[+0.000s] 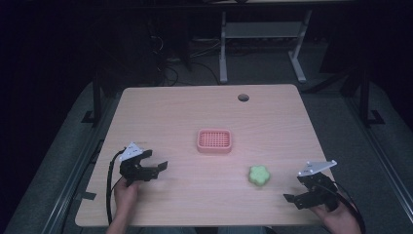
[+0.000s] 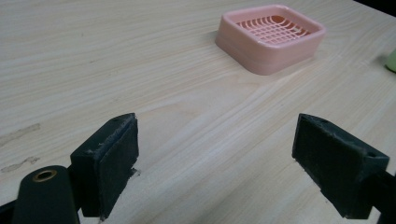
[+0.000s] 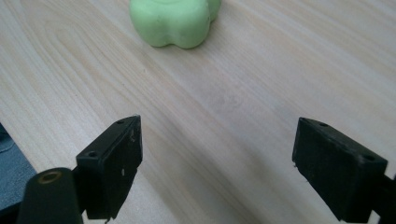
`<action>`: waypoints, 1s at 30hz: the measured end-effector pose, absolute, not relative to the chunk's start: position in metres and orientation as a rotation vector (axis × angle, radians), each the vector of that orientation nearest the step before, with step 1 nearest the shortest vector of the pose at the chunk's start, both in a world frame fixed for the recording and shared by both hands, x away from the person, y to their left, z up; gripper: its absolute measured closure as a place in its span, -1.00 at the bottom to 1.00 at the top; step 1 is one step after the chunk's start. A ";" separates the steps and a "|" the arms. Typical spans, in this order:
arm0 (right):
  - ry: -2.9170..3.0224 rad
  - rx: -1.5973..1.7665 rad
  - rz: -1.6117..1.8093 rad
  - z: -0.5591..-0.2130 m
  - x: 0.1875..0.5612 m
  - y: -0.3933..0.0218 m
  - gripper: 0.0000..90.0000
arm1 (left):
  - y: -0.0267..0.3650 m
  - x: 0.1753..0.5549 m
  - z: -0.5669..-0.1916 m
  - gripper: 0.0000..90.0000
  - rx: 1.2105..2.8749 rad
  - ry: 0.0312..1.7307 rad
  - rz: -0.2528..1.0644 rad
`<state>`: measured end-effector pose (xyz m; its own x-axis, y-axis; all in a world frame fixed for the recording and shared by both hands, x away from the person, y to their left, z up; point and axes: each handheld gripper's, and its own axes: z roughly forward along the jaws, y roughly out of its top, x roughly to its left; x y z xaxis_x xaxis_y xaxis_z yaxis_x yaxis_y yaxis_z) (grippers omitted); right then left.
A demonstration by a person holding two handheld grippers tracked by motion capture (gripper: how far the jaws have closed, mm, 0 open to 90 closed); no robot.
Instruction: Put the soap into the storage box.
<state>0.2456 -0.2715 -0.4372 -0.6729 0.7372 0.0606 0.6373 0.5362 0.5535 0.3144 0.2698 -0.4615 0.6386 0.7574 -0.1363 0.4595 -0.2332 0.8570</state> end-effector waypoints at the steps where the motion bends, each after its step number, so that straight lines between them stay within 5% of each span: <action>1: 2.604 1.155 0.802 -0.433 0.248 -0.268 -0.65 | 0.270 0.314 -0.461 -0.68 1.878 0.957 0.379; 30: 2.804 0.929 0.542 -0.409 0.294 -0.188 -0.67 | 0.270 0.315 -0.462 -0.68 1.849 0.967 0.367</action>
<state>0.2940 -0.1885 -0.4085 -0.8000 0.5998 -0.0177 0.5500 0.7447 0.3780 0.3151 0.2702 -0.4617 0.6378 0.7534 -0.1598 0.4576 -0.2038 0.8655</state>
